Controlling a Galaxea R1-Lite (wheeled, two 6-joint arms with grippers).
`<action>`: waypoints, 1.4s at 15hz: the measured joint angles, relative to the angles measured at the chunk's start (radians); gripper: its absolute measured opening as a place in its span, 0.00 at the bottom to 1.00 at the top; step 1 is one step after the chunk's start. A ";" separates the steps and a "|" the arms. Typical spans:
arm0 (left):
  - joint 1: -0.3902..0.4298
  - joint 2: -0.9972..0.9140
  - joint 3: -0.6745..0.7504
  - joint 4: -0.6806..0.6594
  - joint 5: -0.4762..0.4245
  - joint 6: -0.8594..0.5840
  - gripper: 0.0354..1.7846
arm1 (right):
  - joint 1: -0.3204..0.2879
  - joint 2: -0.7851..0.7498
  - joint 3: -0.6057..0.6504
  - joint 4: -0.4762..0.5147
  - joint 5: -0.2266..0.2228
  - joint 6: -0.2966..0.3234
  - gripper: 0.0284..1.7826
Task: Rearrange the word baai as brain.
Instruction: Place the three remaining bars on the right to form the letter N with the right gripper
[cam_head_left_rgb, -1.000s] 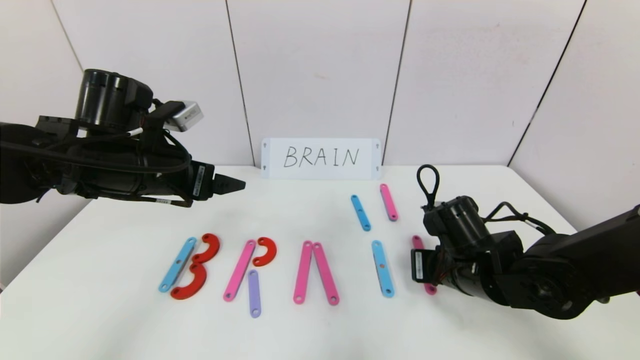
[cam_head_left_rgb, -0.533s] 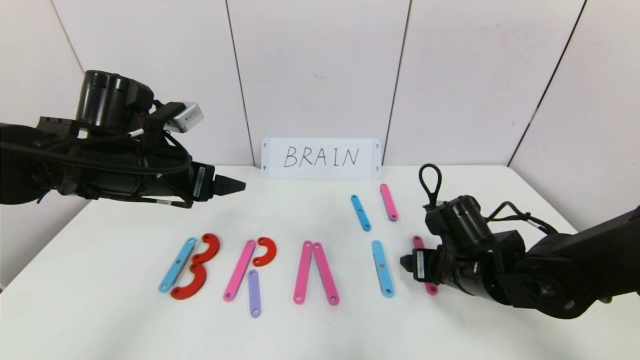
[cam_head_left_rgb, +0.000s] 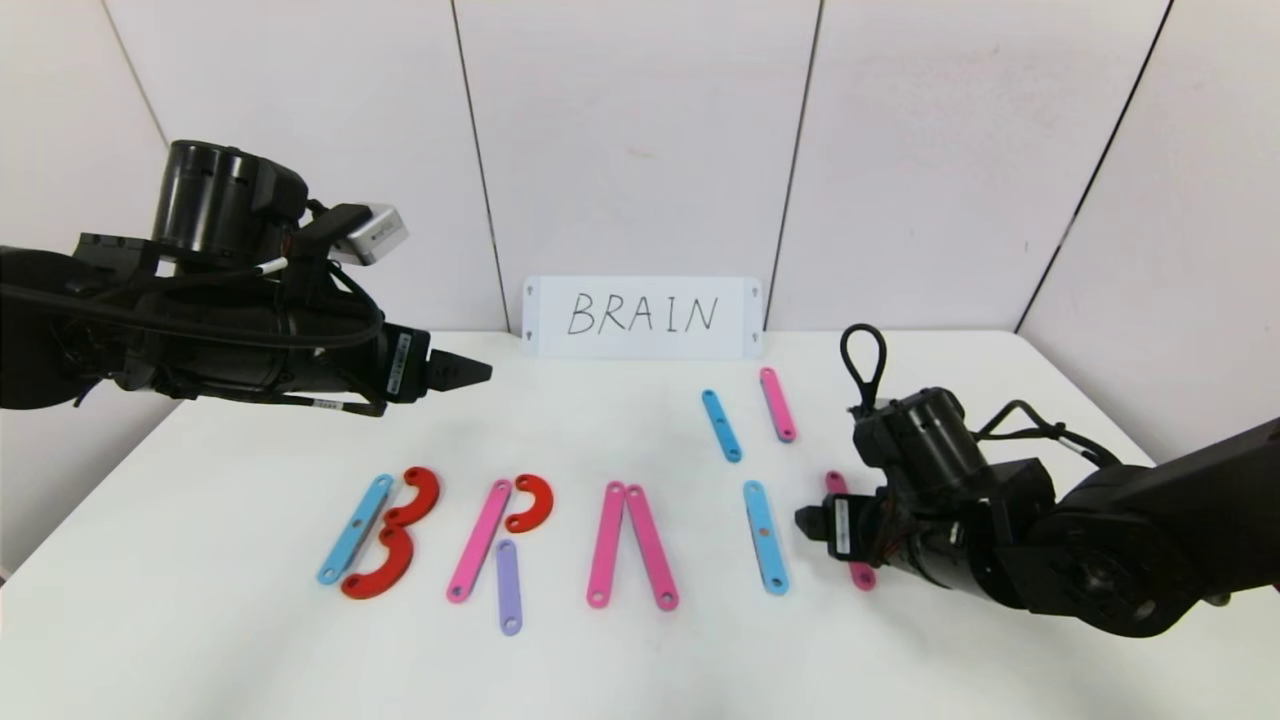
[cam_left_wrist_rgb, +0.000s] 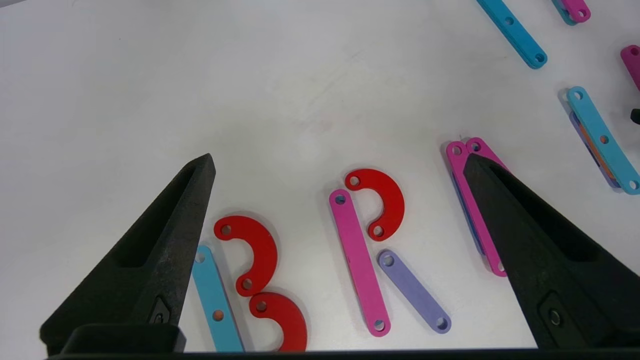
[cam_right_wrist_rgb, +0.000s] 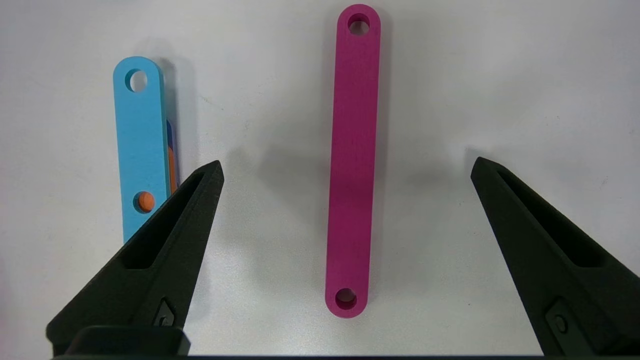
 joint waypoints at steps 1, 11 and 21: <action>0.000 0.000 0.000 0.000 0.000 0.000 0.97 | 0.000 0.000 0.000 0.000 0.000 0.000 0.97; -0.007 -0.007 0.004 0.000 0.000 0.000 0.97 | 0.002 -0.014 -0.146 0.007 0.019 -0.100 0.97; -0.016 -0.001 0.006 -0.002 0.000 0.000 0.97 | 0.003 0.095 -0.427 0.032 0.181 -0.278 0.97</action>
